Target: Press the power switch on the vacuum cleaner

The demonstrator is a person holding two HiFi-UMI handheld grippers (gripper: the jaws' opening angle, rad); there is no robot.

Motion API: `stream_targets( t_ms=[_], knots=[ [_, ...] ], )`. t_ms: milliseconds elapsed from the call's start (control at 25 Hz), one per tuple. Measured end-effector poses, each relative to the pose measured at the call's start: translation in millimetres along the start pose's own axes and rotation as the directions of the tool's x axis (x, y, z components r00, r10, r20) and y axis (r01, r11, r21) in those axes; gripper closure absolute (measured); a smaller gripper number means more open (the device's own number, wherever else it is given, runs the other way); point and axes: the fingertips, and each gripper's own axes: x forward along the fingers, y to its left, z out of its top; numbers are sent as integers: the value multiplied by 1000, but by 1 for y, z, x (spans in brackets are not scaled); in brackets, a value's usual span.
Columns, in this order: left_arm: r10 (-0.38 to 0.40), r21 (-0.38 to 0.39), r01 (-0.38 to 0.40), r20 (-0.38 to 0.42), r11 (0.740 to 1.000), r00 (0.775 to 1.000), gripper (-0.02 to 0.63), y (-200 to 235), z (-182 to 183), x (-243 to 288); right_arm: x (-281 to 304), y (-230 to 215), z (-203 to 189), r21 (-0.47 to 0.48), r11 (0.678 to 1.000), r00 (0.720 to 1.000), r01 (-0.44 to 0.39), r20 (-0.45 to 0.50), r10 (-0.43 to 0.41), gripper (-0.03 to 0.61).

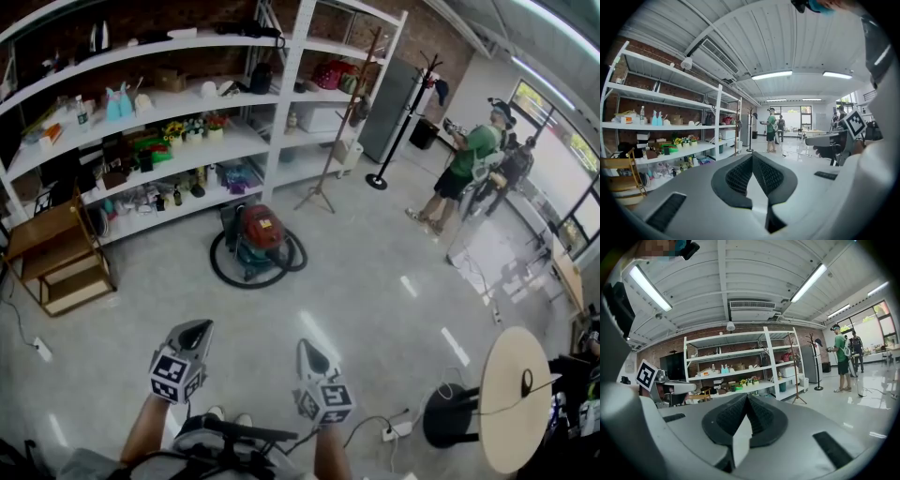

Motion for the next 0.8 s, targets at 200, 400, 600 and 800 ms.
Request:
stream_targets(
  t_ms=[200,400,600,800],
  knots=[
    [3,-9,-3,-23,1000,1000,605,-8,-3,7,5,-7,1,-27,1000,1000,-7,-5,7,566],
    [18,-7,-18,-8,1000,1000,606,-3,0,18,15,-16,4,-41,999,1000,-11,-11,11,566],
    [12,2,-12,-4,1000,1000,605,5,3,40,31,-34,4,-28,1000,1000,1,-16,-1,566],
    [4,-12,-4,-5,1000,1000,606,23,8,68,58,-38,11,-24,1000,999,1,-32,-2,566]
  ],
)
